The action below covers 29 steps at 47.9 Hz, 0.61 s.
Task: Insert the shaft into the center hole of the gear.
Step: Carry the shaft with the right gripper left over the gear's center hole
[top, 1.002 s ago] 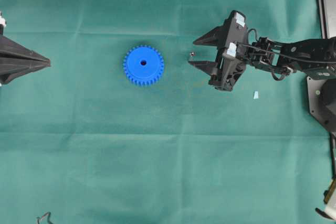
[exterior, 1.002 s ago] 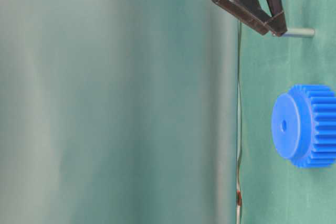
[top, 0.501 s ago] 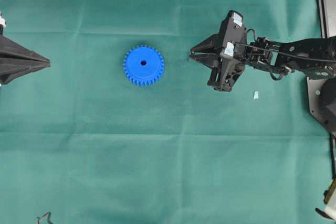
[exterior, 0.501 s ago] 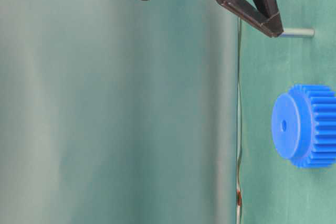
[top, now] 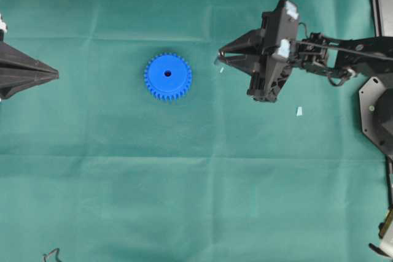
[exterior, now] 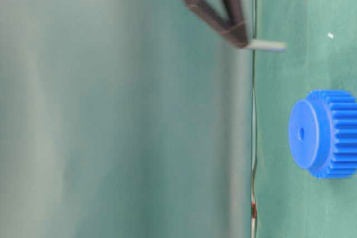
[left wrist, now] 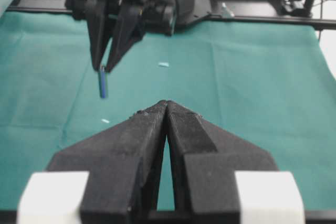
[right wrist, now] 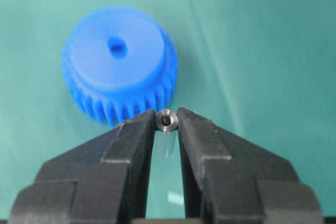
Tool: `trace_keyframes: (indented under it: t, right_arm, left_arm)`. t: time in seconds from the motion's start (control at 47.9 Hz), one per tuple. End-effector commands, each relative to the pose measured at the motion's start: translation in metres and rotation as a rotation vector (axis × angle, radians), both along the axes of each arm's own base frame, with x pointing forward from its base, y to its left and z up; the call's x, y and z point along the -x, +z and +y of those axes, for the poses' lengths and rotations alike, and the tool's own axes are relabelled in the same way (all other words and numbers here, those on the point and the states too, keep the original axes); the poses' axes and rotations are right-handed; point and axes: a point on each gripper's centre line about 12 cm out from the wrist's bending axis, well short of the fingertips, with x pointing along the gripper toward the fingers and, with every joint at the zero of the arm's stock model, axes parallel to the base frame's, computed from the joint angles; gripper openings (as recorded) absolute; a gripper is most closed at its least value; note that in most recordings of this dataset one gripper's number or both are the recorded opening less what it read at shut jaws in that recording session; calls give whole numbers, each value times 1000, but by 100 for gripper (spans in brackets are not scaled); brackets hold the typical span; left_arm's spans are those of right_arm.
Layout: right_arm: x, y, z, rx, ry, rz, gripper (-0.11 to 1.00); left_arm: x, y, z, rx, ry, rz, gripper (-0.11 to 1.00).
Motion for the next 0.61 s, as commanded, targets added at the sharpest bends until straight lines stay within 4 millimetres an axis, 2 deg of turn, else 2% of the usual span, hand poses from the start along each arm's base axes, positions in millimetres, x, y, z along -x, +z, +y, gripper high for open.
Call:
trace_keyframes:
  t: [0.0,0.188,0.417,0.584]
  right_arm:
    - [-4,21,0,7,10,-35,17]
    - [-17,21,1,6,25,-20,17]
    - [-56,21,5,15,61,-24,17]
    - [-76,15,5,21,76,-15,17]
  left_arm:
    - [-2,10,-1,-3,-4,-26,0]
    - [-2,10,-1,-1,-3,-26,0]
    - [-2,10,-1,-1,-3,-25,0]
    - [-2,9,-1,0,-3,-18,0]
